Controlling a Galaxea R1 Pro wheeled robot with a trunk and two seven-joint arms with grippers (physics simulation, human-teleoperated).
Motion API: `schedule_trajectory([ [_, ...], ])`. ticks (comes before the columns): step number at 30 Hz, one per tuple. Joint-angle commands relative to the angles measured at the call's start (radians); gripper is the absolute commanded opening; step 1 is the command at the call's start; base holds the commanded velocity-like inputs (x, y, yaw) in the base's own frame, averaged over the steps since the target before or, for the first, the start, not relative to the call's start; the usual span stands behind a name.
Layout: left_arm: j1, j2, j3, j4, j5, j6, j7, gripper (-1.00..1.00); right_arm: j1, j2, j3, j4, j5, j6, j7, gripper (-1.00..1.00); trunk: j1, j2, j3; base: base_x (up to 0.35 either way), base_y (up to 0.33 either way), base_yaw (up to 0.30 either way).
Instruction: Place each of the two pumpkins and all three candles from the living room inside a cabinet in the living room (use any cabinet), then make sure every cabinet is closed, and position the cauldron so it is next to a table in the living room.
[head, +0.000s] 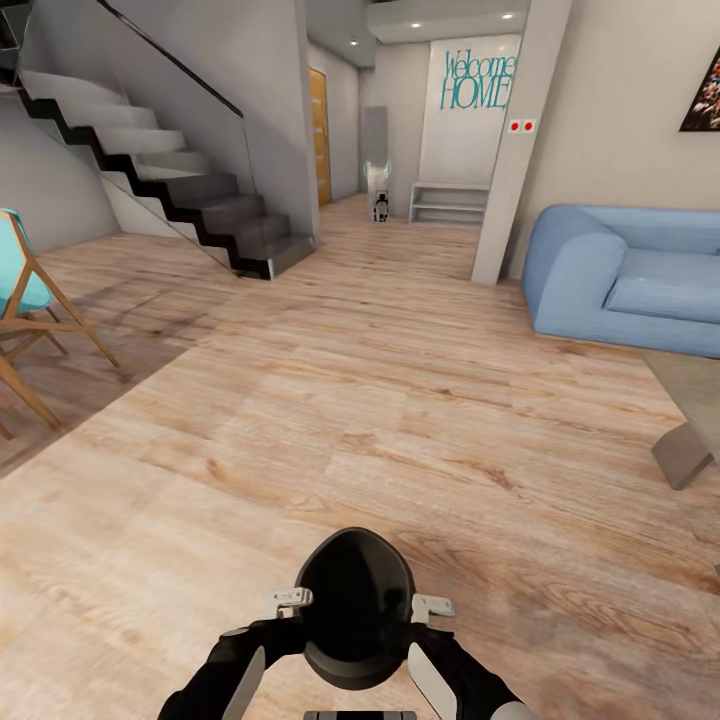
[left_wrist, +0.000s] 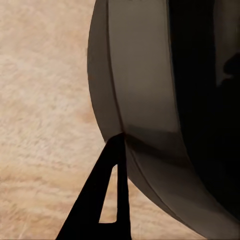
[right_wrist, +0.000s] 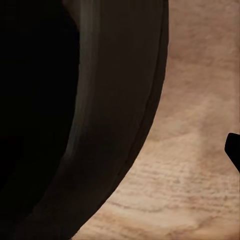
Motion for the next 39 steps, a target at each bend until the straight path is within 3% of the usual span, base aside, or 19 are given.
schedule_trajectory([
  [1,0.0,0.0,0.001,0.001,-0.007,0.0,0.002,-1.0,0.0,0.0,0.0,0.0,0.0,0.0,0.0,1.0,0.0,0.0,0.0,0.0,0.0,0.0],
  [4,0.0,0.001,0.001,0.001,-0.007,0.0,0.002,-1.0,0.0,0.0,0.0,0.0,0.0,0.0,0.0,1.0,0.0,0.0,0.0,0.0,0.0,0.0],
  [5,0.0,0.001,0.0,0.001,-0.007,0.0,0.002,-1.0,0.0,0.0,0.0,0.0,0.0,0.0,0.0,-1.0,0.0,0.0,0.0,0.0,0.0,0.0],
  [39,0.0,0.002,0.003,0.001,-0.006,0.003,0.001,-1.0,0.0,0.0,0.0,-0.001,-0.002,0.002,0.002,-1.0,0.0,0.0,0.0,0.0,0.0,0.0],
])
